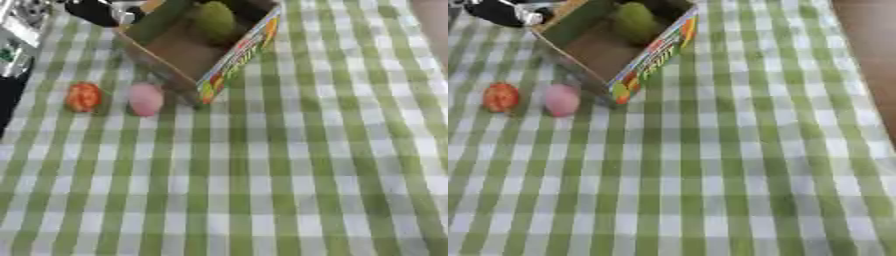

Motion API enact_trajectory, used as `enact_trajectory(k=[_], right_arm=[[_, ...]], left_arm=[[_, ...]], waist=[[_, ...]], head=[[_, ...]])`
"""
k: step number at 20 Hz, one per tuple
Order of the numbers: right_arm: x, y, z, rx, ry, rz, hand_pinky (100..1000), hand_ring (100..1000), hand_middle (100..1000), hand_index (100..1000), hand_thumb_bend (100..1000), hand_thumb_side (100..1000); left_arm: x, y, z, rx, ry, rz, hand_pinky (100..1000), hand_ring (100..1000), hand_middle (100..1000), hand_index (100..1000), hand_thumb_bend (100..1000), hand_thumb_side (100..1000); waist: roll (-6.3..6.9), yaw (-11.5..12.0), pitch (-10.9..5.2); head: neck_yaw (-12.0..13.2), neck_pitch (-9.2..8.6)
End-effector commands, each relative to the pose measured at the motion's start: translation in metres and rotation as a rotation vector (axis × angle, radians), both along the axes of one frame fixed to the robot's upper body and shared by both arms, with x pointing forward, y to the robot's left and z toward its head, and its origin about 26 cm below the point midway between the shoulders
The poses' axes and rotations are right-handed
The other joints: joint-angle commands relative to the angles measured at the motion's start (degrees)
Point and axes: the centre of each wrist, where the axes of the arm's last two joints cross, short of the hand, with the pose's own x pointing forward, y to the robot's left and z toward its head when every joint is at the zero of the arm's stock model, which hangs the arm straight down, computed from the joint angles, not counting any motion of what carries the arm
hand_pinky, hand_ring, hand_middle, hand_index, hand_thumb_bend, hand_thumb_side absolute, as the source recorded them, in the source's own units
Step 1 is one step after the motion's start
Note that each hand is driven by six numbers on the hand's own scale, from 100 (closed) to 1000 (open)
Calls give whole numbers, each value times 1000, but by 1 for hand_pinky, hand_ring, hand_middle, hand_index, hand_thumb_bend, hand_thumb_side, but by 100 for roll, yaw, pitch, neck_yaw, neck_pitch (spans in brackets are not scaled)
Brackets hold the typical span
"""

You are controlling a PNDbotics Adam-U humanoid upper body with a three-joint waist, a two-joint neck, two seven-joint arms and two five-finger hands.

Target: Pick up objects on the table and place them in the box.

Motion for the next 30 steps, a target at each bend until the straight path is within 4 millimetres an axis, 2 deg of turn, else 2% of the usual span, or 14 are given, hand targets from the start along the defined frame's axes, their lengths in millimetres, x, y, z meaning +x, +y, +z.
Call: enact_trajectory(k=[1,7,15,21,26,30], right_arm=[[-5,0,11,-17,-39,-2,761,797,557,842,100,523],[-5,-1,11,-12,-44,-3,760,786,557,841,100,523],[-5,-2,9,-6,-42,-9,761,786,555,841,100,524],[-5,-3,8,-3,-39,-12,761,786,555,842,100,524],[-5,-4,6,-2,-36,-15,763,788,554,842,100,524],[-5,-5,5,-2,-34,-14,763,789,554,842,100,524]], left_arm=[[-27,10,14,59,5,-4,873,844,828,915,559,350],[-40,19,0,28,59,28,859,833,815,912,535,363],[-33,29,-18,0,162,53,839,818,789,896,518,409],[-23,43,-33,-26,256,97,814,796,764,874,506,417],[-14,61,-43,-25,318,191,816,797,764,889,516,319],[-9,69,-50,-15,355,236,818,801,768,890,481,232]], waist=[[-41,26,-174],[-177,26,-213],[-297,38,-182],[-322,40,-184],[-317,50,-187],[-312,58,-183]], head=[[-68,28],[-178,-68],[-135,-95],[-59,-82],[-39,-78],[-30,-78]])
